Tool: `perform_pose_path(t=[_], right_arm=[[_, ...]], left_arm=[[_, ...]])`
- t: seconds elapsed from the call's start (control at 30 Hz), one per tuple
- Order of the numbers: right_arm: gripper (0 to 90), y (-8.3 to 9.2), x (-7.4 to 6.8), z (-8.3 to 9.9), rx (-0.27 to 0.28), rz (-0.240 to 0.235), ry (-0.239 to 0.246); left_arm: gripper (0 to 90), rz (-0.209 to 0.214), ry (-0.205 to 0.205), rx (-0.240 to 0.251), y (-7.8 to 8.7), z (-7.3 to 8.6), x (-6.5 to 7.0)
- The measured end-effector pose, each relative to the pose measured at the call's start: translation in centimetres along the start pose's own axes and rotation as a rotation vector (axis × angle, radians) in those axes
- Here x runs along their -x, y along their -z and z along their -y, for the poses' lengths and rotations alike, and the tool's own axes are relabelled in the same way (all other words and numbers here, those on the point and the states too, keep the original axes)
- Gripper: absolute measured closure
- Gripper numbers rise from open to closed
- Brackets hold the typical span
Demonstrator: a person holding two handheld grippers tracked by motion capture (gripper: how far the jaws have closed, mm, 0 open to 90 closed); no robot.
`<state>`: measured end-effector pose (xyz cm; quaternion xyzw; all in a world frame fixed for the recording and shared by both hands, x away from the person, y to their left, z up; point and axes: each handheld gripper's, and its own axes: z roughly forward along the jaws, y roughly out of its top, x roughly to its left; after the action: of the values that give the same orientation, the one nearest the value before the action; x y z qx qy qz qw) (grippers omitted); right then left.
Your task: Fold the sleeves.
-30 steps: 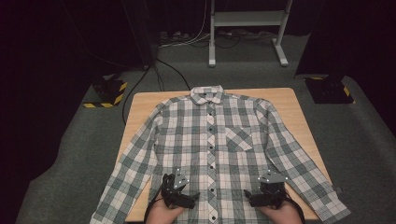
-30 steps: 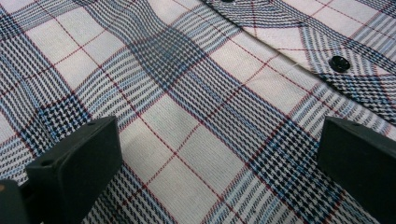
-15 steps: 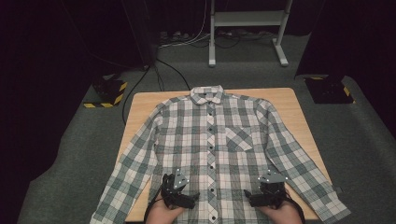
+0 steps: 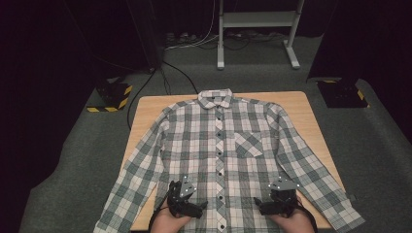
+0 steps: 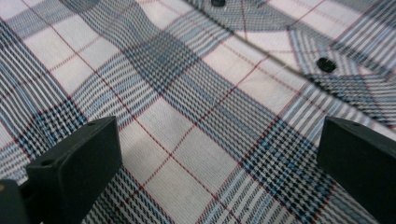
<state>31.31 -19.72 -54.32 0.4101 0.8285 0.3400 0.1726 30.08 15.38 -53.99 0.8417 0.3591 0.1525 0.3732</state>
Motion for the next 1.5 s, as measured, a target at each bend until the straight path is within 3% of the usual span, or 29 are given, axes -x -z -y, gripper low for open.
perform_pose_path(t=[0.07,0.53,0.87,1.2,1.5], right_arm=[[0.0,0.0,0.0,0.0,0.0,0.0,0.0],[0.0,0.0,0.0,0.0,-0.001,0.0,-0.001],[0.0,0.0,0.0,0.0,-0.001,-0.001,-0.001],[0.0,0.0,0.0,0.0,-0.001,-0.001,0.0],[0.0,0.0,0.0,0.0,-0.001,-0.001,0.0]], left_arm=[[0.2,0.002,0.005,0.025,0.5,-0.1,-0.2],[0.2,-0.01,-0.007,0.059,3.6,-0.2,-1.1],[0.8,-0.014,-0.005,0.034,4.5,-0.1,-1.3],[0.7,-0.035,0.062,0.024,5.5,0.7,-2.5],[1.1,-0.064,0.075,0.03,6.1,1.3,-3.3]])
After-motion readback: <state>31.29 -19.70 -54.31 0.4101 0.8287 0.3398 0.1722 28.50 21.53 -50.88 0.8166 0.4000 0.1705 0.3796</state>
